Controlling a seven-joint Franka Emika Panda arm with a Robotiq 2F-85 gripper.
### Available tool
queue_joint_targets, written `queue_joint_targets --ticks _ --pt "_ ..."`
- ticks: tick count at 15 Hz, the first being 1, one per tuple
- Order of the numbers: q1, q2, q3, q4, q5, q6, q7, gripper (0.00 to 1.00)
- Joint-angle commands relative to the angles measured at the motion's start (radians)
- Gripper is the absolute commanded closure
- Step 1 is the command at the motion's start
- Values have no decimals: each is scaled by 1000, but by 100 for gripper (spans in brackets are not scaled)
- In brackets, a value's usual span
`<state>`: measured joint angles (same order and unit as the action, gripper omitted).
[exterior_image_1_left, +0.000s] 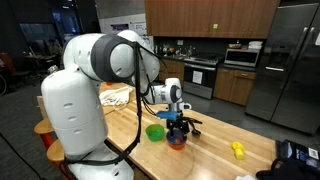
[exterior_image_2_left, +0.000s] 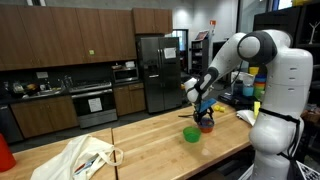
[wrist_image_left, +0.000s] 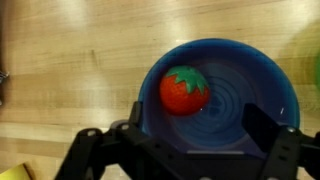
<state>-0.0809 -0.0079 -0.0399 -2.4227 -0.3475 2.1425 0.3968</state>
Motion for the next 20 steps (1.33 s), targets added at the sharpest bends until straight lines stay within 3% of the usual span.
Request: queue_joint_targets --ticks 1,8,13,20 --pt "11 -21 -3 -27 -5 13 1 0" --pt "23 -62 3 -82 -15 9 -11 0" --pt "26 -63 7 -62 36 -134 -74 0" --pt "25 -53 5 -26 51 -239 -128 0"
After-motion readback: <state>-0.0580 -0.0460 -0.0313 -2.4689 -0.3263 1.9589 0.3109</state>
